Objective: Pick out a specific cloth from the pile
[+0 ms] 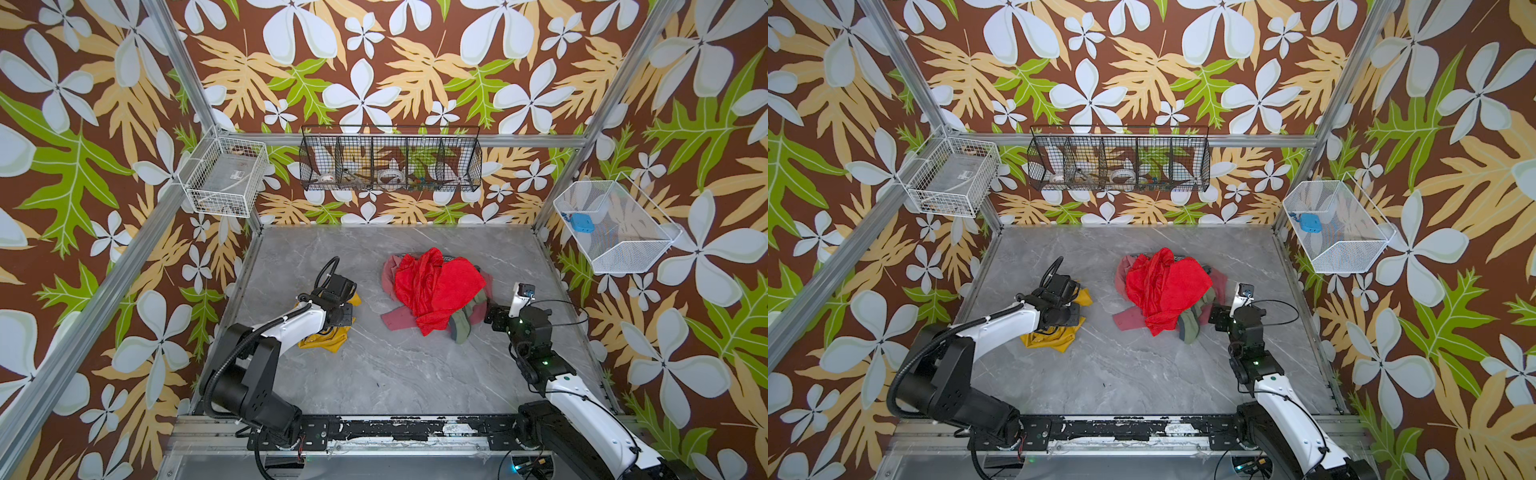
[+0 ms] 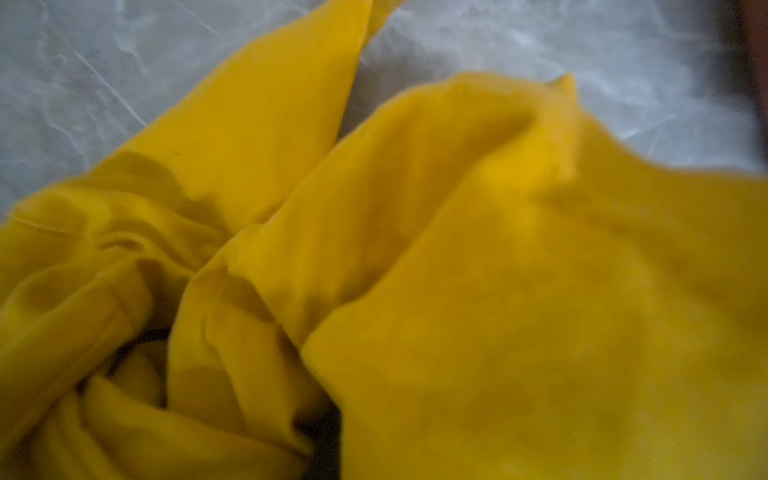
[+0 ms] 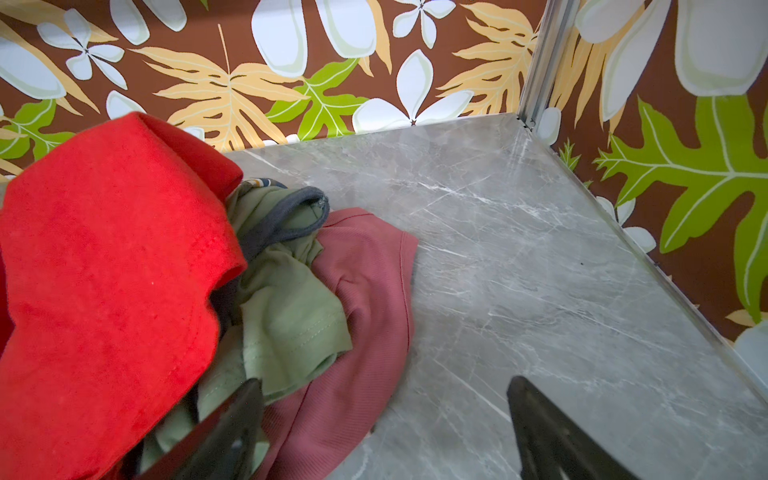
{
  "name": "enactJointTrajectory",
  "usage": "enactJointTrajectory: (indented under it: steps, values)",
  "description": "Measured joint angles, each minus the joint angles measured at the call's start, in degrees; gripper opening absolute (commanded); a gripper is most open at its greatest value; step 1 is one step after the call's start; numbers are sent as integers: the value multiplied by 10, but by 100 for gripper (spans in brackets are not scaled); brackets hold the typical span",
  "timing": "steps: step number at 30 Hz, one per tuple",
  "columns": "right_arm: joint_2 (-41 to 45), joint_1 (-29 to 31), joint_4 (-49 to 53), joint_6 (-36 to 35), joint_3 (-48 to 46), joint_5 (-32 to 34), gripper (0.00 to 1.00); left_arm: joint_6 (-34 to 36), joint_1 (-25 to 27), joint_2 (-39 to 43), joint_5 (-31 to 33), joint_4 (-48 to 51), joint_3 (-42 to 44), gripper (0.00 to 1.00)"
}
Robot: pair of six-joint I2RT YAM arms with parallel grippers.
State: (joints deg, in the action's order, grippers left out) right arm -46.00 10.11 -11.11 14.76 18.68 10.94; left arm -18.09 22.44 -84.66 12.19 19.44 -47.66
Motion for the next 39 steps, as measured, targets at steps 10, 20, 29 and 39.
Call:
enactJointTrajectory:
  steps: [10, 20, 29, 39]
  values:
    - [25, 0, 8, 0, 5, 0, 91, -16, -2, 164, 45, -17, 3, 0]
    - [44, 0, 8, 0, 5, -8, 91, 5, -2, 241, 90, -63, -10, 0]
    - [49, 0, 2, 0, 5, -51, 91, 98, -33, 162, 94, -132, -40, 0]
    - [39, 0, -11, 0, 4, -74, 91, 211, -42, 0, 53, -188, -92, 0]
